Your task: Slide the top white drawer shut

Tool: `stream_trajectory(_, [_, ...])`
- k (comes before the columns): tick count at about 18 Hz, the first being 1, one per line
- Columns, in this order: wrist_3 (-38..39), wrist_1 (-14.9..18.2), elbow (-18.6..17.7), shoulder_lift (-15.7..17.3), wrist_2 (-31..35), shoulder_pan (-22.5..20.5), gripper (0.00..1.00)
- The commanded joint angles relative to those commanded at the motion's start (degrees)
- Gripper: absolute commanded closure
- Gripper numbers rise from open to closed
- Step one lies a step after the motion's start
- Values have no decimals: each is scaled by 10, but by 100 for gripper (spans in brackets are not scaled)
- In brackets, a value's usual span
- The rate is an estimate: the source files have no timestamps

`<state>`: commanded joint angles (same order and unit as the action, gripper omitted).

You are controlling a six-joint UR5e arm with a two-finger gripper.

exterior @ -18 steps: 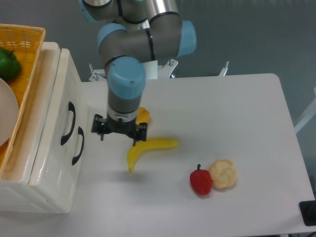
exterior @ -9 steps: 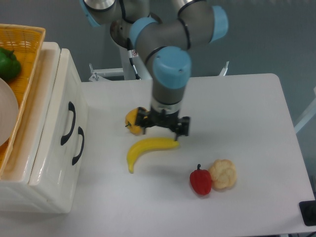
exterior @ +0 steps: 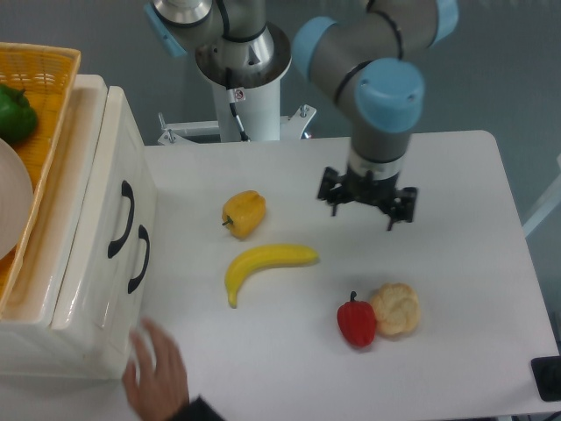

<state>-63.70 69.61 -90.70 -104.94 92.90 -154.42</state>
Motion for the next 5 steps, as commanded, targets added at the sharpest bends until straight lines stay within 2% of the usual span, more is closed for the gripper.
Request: stream_trajectory(5, [-31,-1,3,11,6,-40,0])
